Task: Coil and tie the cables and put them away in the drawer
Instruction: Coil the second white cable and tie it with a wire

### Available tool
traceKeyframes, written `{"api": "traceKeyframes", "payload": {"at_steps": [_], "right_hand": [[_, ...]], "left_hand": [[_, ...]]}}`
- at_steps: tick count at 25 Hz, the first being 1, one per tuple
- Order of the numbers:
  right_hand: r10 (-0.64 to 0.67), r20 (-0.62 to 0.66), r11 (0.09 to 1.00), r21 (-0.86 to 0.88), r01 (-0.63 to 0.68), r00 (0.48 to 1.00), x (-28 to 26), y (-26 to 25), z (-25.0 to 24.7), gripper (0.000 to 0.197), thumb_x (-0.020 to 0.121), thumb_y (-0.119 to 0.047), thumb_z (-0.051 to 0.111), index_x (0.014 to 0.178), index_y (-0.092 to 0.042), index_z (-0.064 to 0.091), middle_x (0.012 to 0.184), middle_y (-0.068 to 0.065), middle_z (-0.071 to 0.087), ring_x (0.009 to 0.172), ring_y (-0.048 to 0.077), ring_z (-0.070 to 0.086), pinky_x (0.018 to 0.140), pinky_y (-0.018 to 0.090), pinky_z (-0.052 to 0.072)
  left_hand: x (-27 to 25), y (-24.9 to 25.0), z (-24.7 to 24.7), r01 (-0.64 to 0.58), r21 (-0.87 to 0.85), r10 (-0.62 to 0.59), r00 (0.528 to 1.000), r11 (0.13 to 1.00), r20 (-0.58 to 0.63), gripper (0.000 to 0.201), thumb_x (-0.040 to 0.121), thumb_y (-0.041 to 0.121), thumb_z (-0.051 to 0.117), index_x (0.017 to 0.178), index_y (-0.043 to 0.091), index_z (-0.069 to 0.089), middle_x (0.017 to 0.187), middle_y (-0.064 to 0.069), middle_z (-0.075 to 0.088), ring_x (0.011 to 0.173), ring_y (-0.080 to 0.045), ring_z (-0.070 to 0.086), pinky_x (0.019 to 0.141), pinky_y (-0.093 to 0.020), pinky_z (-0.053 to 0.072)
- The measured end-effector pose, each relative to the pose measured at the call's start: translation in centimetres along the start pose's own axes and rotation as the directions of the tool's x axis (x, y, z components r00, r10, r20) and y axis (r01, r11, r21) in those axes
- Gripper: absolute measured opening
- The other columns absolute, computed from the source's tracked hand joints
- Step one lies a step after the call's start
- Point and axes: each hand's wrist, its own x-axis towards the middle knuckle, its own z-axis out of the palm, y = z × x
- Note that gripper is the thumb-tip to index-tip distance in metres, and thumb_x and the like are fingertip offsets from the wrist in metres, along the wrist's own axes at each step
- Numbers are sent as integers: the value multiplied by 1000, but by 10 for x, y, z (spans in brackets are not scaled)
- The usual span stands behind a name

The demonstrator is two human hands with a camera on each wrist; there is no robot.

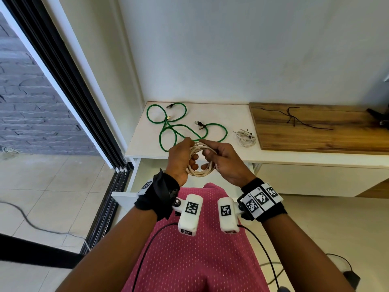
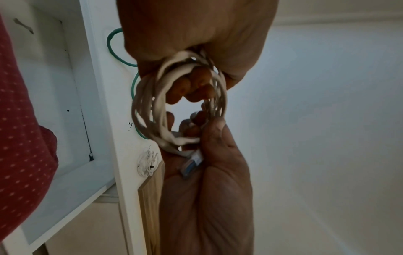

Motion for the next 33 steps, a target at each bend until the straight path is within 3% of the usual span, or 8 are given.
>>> {"api": "traceKeyframes", "payload": {"at_steps": [4, 11, 14, 16, 20, 23, 26, 33], "right_hand": [[-37, -98, 996, 77, 44, 994, 0, 10, -4, 29, 99, -1, 42, 116, -10, 64, 85, 10, 56, 71, 13, 47, 60, 27, 47], [-61, -257, 909, -413, -52, 965, 12, 25, -16, 33, 97, 1, 43, 122, -8, 62, 98, -1, 63, 85, 7, 55, 77, 27, 44], [-57, -221, 841, -536, -73, 974, 17, 30, -24, 34, 98, -2, 45, 128, -8, 57, 117, 8, 65, 96, 11, 58, 83, 22, 43], [12, -165, 911, -404, -79, 986, 17, 30, -31, 37, 100, -10, 45, 136, -10, 49, 120, 4, 63, 84, -2, 54, 79, 19, 43], [51, -148, 999, -11, -54, 988, 18, 43, -53, 36, 99, -13, 46, 134, -7, 53, 86, -2, 62, 72, 3, 54, 69, 23, 45], [43, -203, 996, 91, -25, 978, 25, 59, -66, 30, 98, -8, 47, 124, -4, 61, 85, 8, 64, 67, 13, 50, 63, 28, 44], [49, -248, 997, 74, -32, 967, 37, 69, -76, 26, 96, -7, 52, 118, -7, 65, 82, 7, 67, 64, 15, 51, 61, 27, 45], [109, -283, 993, 71, -93, 953, 66, 88, -116, 29, 94, -8, 56, 121, -2, 62, 87, 13, 66, 68, 17, 59, 65, 24, 51]], "left_hand": [[2, -7, 2, -118, 98, 111, 991, 988, 68, 25, 92, 17, 47, 73, 10, 61, 60, -3, 56, 55, -14, 51, 52, -24, 41], [5, -14, 4, -259, 460, 84, 926, 849, 367, 45, 101, 46, 29, 110, 14, 59, 79, -9, 69, 68, -16, 65, 68, -30, 56], [19, -18, 9, -383, 603, 146, 903, 700, 404, 38, 103, 34, 34, 105, 6, 60, 78, -6, 62, 68, -15, 57, 66, -27, 48], [28, -22, 11, -417, 637, 196, 900, 648, 390, 32, 103, 20, 33, 102, 2, 60, 76, -3, 56, 68, -12, 52, 63, -21, 43], [55, -22, 17, -152, 440, -69, 892, 885, 446, 34, 103, 24, 38, 96, 1, 63, 69, -3, 48, 63, -13, 45, 59, -21, 41], [74, -11, 26, 158, 395, -344, 819, 905, 460, 37, 103, 26, 37, 91, 5, 64, 66, -4, 54, 59, -14, 51, 61, -26, 47], [93, -13, 37, 122, 493, -382, 796, 862, 470, 36, 104, 23, 33, 85, 7, 60, 63, -3, 52, 58, -13, 50, 55, -24, 42], [136, -53, 78, -85, 489, -158, 886, 868, 436, 35, 104, 18, 30, 74, 12, 48, 62, 0, 39, 58, -12, 36, 54, -23, 32]]}}
